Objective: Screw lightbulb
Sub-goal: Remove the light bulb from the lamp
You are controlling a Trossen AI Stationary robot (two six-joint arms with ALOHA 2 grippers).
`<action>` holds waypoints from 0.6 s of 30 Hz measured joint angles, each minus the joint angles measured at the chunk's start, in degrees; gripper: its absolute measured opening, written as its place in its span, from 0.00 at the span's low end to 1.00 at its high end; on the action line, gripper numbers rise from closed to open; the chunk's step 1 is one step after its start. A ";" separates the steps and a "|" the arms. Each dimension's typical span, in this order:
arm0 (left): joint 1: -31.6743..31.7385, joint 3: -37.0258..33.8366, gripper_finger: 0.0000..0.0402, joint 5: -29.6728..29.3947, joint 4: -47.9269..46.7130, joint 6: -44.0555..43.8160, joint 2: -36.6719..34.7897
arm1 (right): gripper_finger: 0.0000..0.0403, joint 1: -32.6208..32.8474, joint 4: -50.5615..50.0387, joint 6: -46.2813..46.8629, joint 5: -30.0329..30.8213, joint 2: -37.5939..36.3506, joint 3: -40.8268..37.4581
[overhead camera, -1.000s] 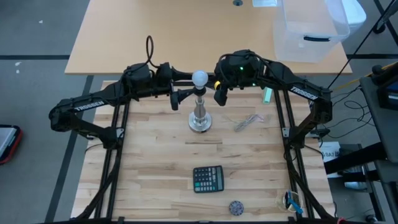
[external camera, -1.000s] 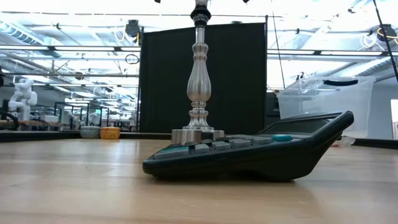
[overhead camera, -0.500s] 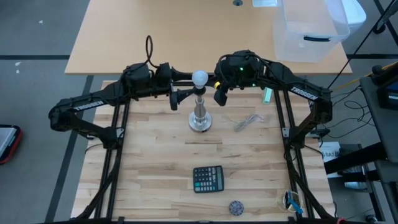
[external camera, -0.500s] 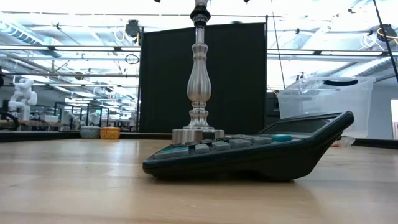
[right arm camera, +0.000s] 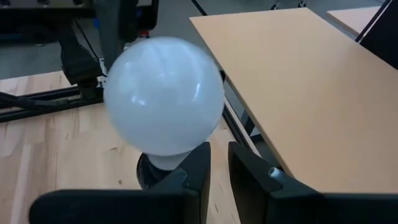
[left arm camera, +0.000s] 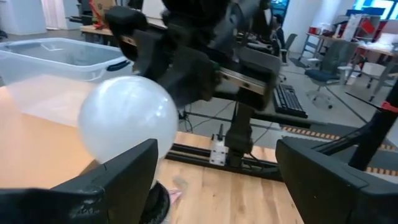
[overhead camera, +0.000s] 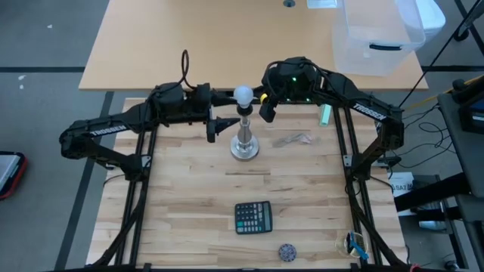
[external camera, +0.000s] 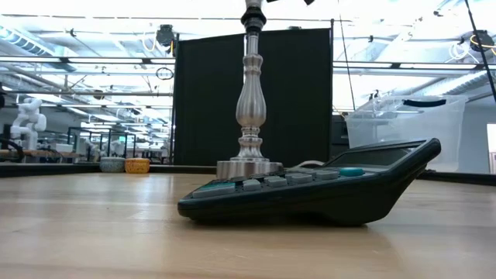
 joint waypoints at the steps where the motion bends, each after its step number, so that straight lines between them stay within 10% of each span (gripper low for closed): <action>1: -0.18 0.01 0.83 0.03 -0.01 0.00 0.00 | 0.13 0.00 0.10 -0.07 -0.07 0.00 0.00; 18: -1.79 -0.01 0.83 -0.58 -0.13 -0.50 0.04 | 0.13 -0.20 3.10 -1.50 -0.76 1.07 0.07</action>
